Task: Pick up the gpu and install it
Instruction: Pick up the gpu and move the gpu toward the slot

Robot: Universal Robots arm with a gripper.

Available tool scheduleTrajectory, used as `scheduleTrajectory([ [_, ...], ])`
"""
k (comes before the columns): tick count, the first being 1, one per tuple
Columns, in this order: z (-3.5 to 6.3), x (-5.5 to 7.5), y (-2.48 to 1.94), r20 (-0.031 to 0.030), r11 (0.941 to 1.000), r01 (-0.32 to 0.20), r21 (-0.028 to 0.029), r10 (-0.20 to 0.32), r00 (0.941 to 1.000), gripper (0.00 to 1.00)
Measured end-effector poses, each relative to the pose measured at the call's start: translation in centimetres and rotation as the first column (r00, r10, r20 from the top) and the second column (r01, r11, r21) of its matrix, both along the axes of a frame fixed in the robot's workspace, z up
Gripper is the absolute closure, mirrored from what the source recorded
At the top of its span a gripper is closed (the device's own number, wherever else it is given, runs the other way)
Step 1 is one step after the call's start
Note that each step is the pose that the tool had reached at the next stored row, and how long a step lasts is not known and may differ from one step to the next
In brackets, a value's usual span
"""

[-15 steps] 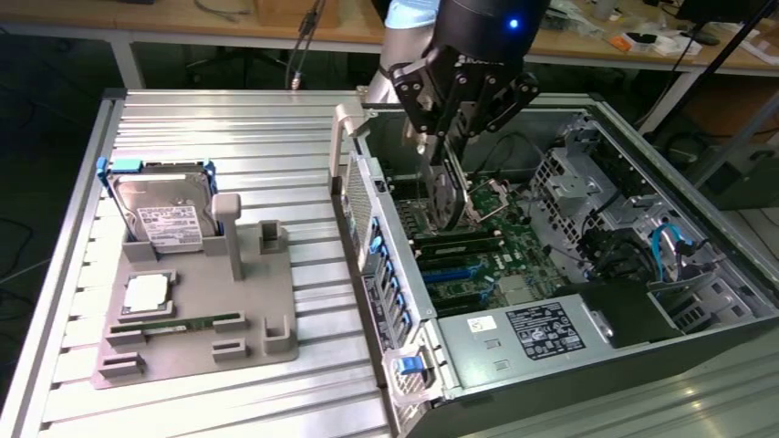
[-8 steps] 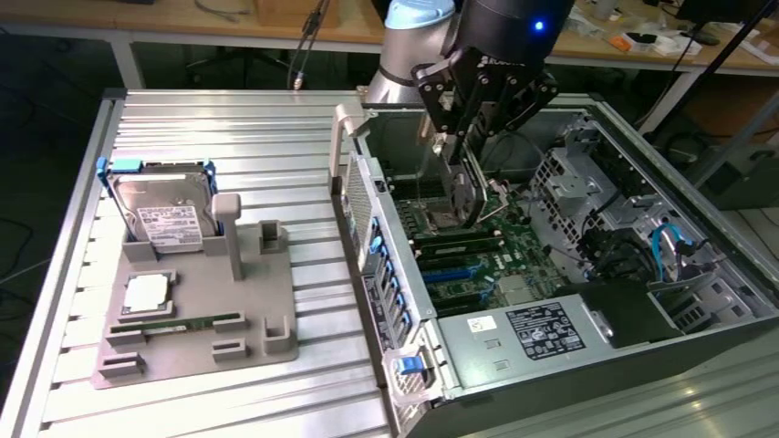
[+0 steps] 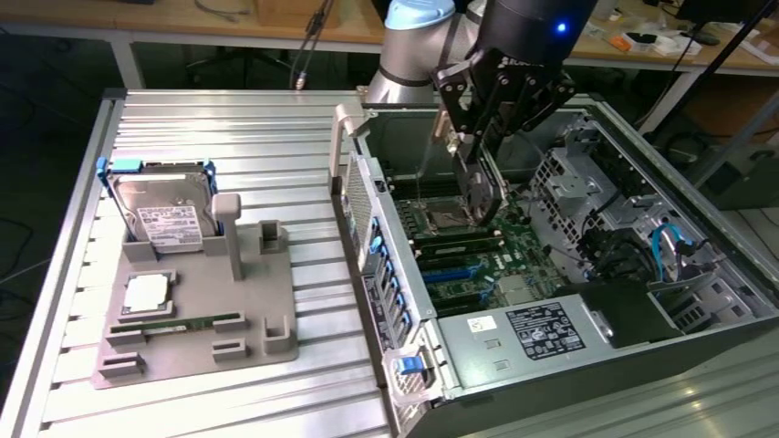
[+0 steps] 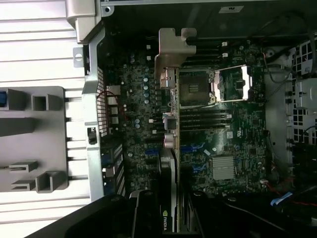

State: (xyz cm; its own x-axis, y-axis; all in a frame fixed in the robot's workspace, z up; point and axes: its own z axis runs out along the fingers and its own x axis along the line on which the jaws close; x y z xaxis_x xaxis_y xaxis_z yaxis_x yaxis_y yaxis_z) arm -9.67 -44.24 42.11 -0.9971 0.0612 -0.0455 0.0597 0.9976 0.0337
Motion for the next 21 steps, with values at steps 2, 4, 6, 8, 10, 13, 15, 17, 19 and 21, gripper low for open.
scheduleTrajectory([
  [2,0.00,0.16,-0.01,0.0000,1.0000,0.000,0.0000,0.000,1.0000,0.73],
  [4,0.00,0.16,0.00,0.0000,1.0000,0.000,0.0000,0.000,1.0000,0.73],
  [6,0.00,0.17,0.00,0.0000,1.0000,0.000,0.0000,0.000,1.0000,0.73],
  [8,0.00,0.17,0.00,0.0000,1.0000,0.000,0.0000,0.000,1.0000,0.73],
  [10,0.00,0.17,0.00,0.0000,1.0000,0.000,0.0000,0.000,1.0000,0.73],
  [13,0.00,0.17,0.00,0.0000,1.0000,0.000,0.0000,0.000,1.0000,0.73],
  [15,0.00,0.17,0.00,0.0000,1.0000,0.000,0.0000,0.000,1.0000,0.73],
  [17,0.00,0.17,0.00,0.0000,1.0000,0.000,0.0001,0.000,1.0000,0.73],
  [19,0.00,0.35,0.01,0.0000,1.0000,0.000,-0.0002,0.000,1.0000,0.73],
  [21,0.00,0.96,0.00,-0.0008,1.0000,0.000,-0.0003,0.000,1.0000,0.73],
])
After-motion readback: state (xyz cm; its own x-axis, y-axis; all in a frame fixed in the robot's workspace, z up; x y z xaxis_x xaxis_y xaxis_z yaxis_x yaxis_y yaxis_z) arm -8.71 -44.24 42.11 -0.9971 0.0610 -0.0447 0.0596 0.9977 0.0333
